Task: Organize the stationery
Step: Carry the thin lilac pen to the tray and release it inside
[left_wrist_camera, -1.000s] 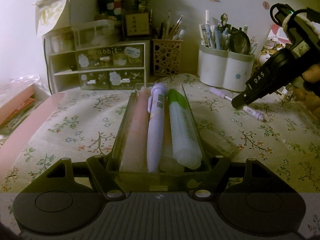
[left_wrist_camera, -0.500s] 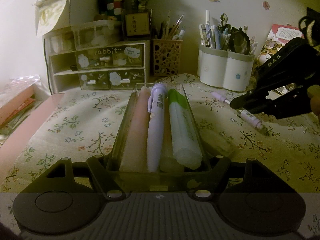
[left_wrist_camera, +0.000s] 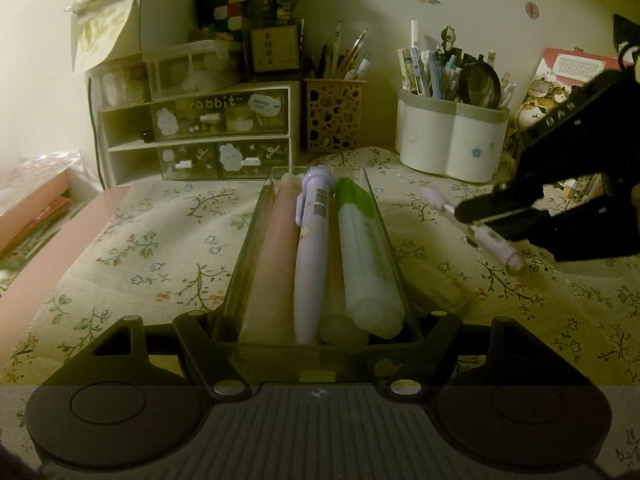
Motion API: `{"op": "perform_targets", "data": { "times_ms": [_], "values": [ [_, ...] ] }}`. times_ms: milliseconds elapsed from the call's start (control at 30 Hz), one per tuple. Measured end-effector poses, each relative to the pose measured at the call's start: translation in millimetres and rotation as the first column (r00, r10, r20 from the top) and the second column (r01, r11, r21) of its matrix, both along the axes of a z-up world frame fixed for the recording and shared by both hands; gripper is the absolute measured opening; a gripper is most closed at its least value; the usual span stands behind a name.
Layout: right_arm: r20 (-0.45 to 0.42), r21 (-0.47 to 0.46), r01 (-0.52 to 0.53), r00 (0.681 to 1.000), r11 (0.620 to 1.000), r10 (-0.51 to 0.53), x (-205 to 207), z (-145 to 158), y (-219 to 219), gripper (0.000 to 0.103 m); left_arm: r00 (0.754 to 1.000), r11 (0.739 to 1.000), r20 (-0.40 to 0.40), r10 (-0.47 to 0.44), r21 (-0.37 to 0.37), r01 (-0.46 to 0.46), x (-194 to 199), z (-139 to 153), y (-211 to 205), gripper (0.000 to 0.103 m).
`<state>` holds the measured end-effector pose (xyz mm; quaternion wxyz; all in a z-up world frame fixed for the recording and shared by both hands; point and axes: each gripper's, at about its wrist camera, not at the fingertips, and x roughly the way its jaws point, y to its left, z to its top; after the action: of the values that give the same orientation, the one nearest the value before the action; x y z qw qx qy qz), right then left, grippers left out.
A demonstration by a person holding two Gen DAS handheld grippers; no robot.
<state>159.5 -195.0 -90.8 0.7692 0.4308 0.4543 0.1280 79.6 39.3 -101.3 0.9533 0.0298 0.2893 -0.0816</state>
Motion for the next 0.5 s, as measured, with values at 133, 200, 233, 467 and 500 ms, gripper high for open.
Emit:
{"op": "perform_targets", "data": {
  "times_ms": [133,200,233,467,500],
  "values": [
    [-0.018,-0.004,0.023,1.000,1.000,-0.024,-4.3,-4.6,-3.5,0.018,1.000,1.000,0.000,0.000,0.001,0.000,-0.1,0.0,-0.2,0.073],
    [-0.020,0.008,0.025,1.000,1.000,-0.025,-5.5,-5.2,-3.6,0.018,1.000,1.000,0.000,0.000,0.000,0.000,-0.2,0.0,-0.2,0.073],
    [-0.018,0.013,0.025,1.000,1.000,-0.024,-7.6,-5.3,-4.2,0.018,1.000,1.000,0.000,0.000,0.001,0.000,-0.1,0.0,-0.1,0.073],
    [-0.013,0.032,0.027,1.000,0.999,-0.027,-11.5,-4.6,-1.1,0.018,1.000,1.000,0.000,0.000,0.001,0.000,-0.2,0.0,0.0,0.073],
    [-0.010,0.035,0.026,1.000,0.999,-0.026,-12.2,-3.3,-0.3,0.018,1.000,1.000,0.000,0.000,0.001,0.000,-0.1,0.1,0.3,0.073]
  ]
}}
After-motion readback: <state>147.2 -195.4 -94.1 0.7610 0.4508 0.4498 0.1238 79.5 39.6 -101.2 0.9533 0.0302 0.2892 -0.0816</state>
